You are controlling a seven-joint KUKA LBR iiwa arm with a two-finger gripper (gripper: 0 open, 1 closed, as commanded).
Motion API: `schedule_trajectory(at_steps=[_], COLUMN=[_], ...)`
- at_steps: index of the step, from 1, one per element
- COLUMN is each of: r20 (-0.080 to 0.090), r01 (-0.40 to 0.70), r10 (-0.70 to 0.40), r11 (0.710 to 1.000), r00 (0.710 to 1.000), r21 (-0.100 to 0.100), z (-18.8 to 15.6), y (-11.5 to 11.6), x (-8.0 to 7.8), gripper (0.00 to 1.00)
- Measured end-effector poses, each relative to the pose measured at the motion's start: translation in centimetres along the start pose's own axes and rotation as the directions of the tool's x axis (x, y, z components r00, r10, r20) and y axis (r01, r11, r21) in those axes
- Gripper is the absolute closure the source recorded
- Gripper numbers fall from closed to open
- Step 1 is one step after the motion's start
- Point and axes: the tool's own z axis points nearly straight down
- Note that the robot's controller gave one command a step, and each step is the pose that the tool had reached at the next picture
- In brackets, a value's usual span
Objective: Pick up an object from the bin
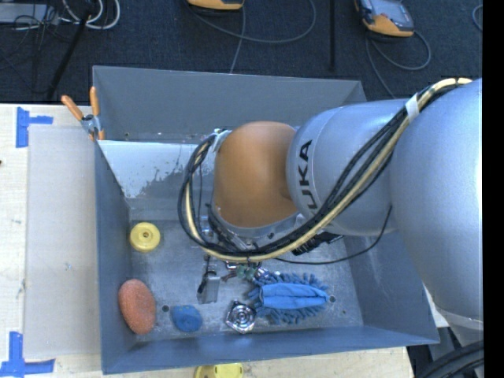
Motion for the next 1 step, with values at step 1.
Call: schedule_trajectory(at_steps=[1], r20=[0.007], r01=[-0.004], r10=[0.004], r11=[1.000], r00=[1.000], r21=[-0.001], z=[-0.46], y=[-0.08], x=[-0.16], gripper=[0.00])
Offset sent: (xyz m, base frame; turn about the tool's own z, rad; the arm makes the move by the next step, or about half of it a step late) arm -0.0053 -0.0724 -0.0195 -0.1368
